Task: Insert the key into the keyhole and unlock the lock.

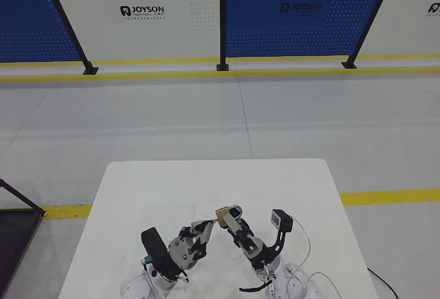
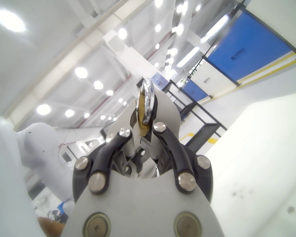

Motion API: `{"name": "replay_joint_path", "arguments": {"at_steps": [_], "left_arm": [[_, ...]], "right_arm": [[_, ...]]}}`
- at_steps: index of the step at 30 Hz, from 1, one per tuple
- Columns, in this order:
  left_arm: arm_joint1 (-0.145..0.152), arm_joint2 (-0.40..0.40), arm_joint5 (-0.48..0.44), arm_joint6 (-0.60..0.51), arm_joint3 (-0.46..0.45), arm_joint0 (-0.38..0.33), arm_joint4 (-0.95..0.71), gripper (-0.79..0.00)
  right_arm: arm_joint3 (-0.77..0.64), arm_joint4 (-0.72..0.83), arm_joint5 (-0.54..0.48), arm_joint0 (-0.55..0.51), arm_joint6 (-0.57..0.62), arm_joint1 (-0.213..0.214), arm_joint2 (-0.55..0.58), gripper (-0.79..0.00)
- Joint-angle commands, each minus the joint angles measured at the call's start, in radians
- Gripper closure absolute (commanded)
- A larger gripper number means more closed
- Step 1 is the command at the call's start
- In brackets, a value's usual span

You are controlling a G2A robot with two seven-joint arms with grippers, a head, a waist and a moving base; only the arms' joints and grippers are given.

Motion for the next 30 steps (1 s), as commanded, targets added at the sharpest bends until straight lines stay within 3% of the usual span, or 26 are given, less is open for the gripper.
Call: {"name": "replay_joint_path", "arguments": {"at_steps": [1,19,30], "left_arm": [[0.001,0.002,0.019,0.017,0.003,-0.002,0.029,0.0],[0.01,0.025,0.284,0.153,0.031,-0.029,0.333,0.0],[0.016,0.022,0.435,0.172,0.04,-0.047,0.478,0.0]], "right_arm": [[0.0,0.001,-0.002,0.0,0.005,0.0,0.0,0.0],[-0.005,0.017,-0.001,-0.004,0.029,0.001,0.006,0.0],[-0.008,0.025,-0.002,-0.006,0.037,0.002,0.01,0.0]]}}
